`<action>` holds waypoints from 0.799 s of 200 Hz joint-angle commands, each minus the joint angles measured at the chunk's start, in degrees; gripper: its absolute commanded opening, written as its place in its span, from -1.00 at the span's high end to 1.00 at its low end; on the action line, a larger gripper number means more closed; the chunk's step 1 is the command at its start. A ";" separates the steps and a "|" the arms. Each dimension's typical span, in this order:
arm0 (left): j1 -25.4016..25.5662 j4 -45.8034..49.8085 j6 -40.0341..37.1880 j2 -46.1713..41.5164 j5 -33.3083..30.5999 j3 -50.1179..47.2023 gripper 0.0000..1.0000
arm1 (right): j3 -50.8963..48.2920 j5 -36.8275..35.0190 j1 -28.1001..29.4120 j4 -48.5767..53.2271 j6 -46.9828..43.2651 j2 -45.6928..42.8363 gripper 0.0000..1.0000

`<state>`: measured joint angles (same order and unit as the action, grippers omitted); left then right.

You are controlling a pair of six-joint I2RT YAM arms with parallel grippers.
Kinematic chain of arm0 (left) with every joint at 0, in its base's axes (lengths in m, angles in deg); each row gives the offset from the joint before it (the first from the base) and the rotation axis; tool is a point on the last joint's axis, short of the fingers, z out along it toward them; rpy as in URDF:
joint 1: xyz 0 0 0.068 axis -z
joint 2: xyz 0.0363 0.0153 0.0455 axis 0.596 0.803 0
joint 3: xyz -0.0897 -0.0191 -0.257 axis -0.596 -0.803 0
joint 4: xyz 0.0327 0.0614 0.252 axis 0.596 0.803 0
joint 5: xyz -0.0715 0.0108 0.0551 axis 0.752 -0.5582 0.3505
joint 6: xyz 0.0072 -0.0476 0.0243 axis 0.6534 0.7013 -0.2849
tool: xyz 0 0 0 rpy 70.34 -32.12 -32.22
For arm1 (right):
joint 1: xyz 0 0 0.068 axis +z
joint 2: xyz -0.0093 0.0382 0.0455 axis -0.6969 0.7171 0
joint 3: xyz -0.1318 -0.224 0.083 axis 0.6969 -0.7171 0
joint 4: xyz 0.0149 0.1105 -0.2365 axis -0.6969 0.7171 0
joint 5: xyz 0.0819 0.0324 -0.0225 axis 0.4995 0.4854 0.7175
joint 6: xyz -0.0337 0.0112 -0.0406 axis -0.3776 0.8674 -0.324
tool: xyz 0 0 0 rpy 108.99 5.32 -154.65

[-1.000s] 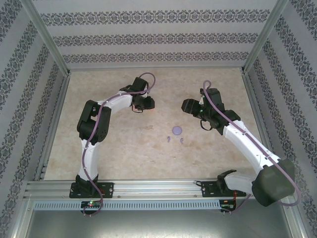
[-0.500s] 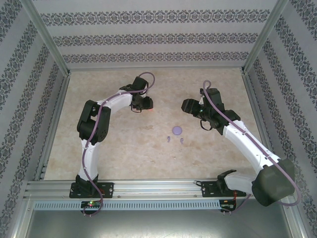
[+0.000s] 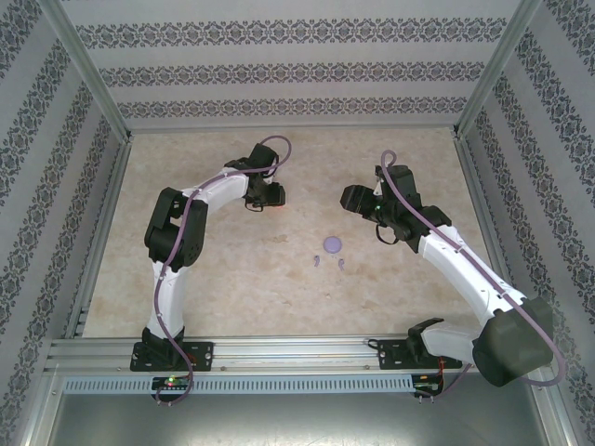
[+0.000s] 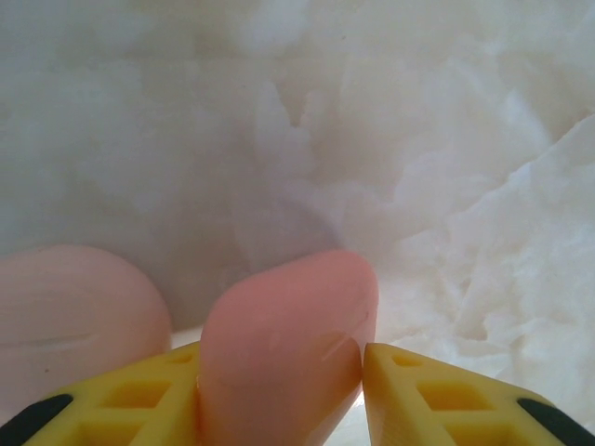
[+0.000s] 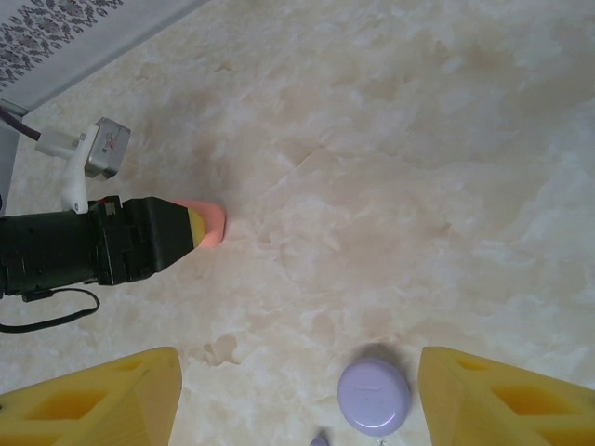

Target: Insert the wireless bluetooth earbuds into the charging case

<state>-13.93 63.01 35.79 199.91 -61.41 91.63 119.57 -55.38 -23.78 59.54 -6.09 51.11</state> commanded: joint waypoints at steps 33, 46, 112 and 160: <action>2.85 9.05 -5.37 -0.49 -6.00 6.13 0.13 | 1.75 0.35 0.82 -0.41 -0.40 -0.48 -0.38; 3.50 10.92 -6.25 0.55 -6.75 7.84 0.13 | 1.75 0.32 0.83 -0.41 -0.34 -0.58 -0.38; 4.86 11.19 -6.95 -0.62 -13.13 7.56 0.12 | 1.77 0.32 0.87 0.22 -0.87 -1.47 -0.38; 4.90 3.62 -8.22 -10.88 -17.51 0.67 0.06 | 0.97 0.31 1.01 0.96 -1.34 -1.10 -0.38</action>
<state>-9.52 70.94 29.50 196.87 -74.97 95.28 119.73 -55.38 -23.67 59.62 -6.36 50.72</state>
